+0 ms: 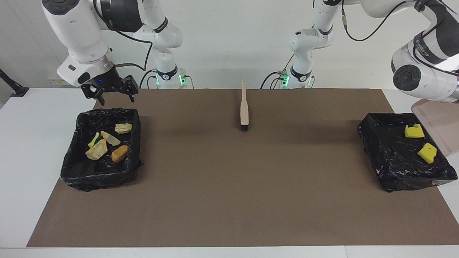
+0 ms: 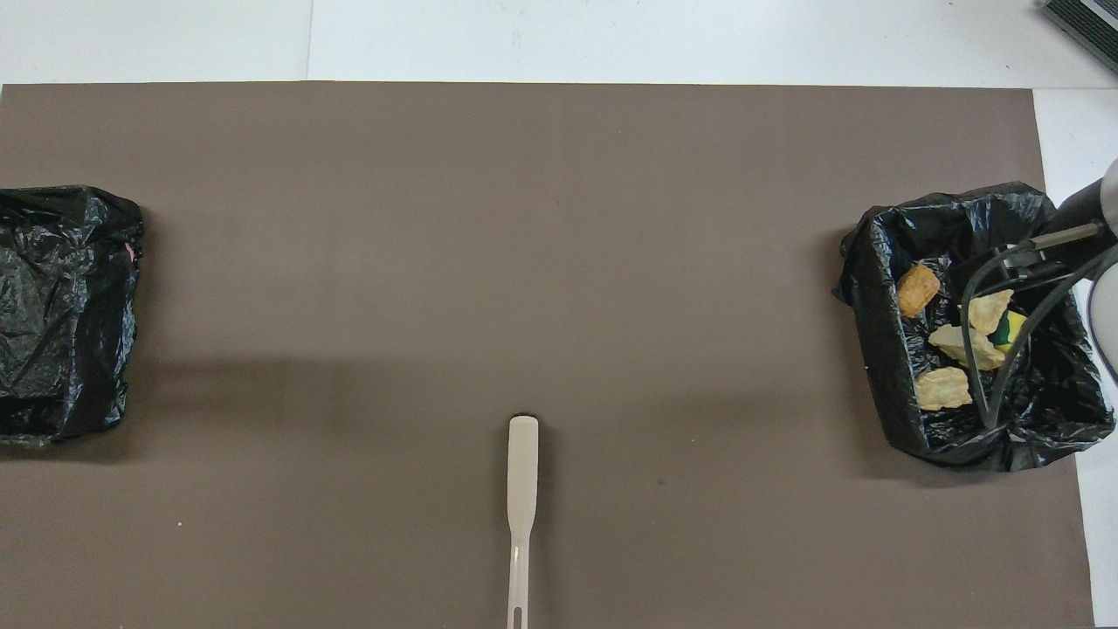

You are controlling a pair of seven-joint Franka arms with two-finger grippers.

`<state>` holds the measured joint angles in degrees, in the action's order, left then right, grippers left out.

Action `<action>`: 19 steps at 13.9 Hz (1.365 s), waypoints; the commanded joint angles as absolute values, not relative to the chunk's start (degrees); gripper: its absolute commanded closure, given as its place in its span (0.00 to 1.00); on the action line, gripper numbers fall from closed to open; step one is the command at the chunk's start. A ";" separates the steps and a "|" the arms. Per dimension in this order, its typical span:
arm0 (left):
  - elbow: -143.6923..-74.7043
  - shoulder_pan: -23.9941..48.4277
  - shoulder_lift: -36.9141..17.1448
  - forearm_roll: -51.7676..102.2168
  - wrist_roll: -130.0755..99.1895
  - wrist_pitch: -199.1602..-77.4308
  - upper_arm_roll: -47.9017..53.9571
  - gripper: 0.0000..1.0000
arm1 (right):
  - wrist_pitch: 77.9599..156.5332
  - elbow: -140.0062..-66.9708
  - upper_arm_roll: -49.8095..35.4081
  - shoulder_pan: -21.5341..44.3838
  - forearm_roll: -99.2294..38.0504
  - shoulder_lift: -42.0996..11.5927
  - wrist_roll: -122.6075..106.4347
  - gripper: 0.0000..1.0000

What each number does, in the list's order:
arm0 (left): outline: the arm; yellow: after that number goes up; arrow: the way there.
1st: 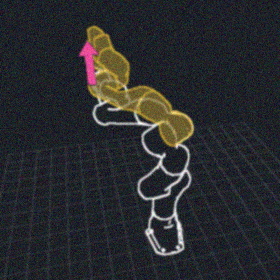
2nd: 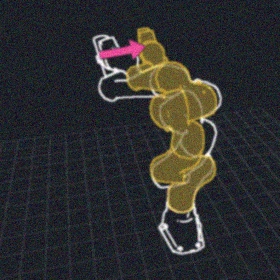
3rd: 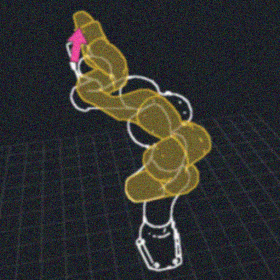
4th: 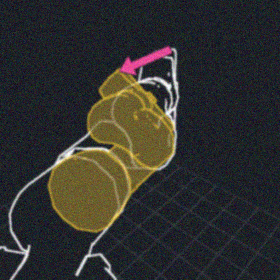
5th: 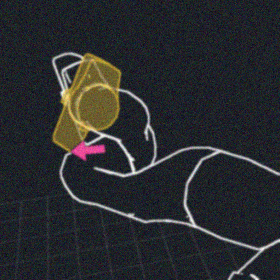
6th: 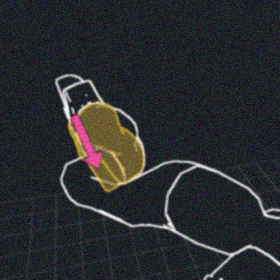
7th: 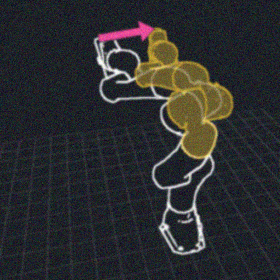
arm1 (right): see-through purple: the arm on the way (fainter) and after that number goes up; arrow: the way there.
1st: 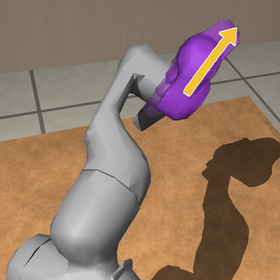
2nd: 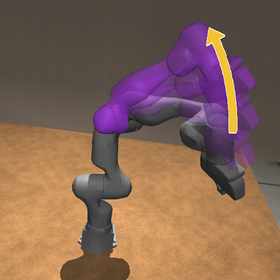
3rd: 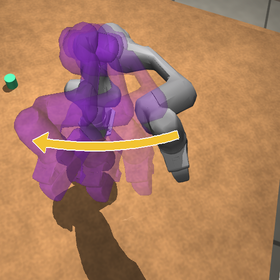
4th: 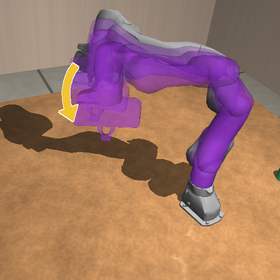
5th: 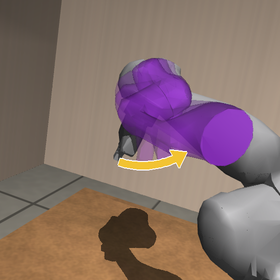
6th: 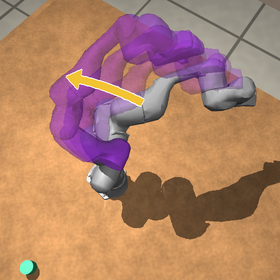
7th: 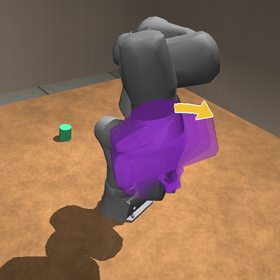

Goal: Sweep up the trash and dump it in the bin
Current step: 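Bring the dustpan back and set it on the table with the left gripper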

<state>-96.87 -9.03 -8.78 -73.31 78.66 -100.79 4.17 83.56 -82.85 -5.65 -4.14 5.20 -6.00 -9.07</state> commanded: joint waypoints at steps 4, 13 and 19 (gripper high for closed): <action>-92.90 -0.89 -10.55 -51.90 73.86 -91.95 3.60 1.00 | 86.04 -87.18 -1.06 -0.71 1.05 -2.64 -3.26 0.00; -95.27 10.70 -12.47 -17.60 28.10 -90.96 3.69 1.00 | 89.30 -93.17 -0.97 -0.35 0.88 1.23 -3.16 0.00; -94.22 22.40 -17.40 -4.77 -6.91 -98.43 3.60 1.00 | 89.56 -92.64 -0.97 -0.44 0.70 0.79 -3.52 0.00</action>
<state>-95.33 19.85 -16.12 -8.09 0.20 -96.42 4.90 87.99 -91.45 -0.96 -0.10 1.77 -0.02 -3.68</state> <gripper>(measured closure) 0.674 0.000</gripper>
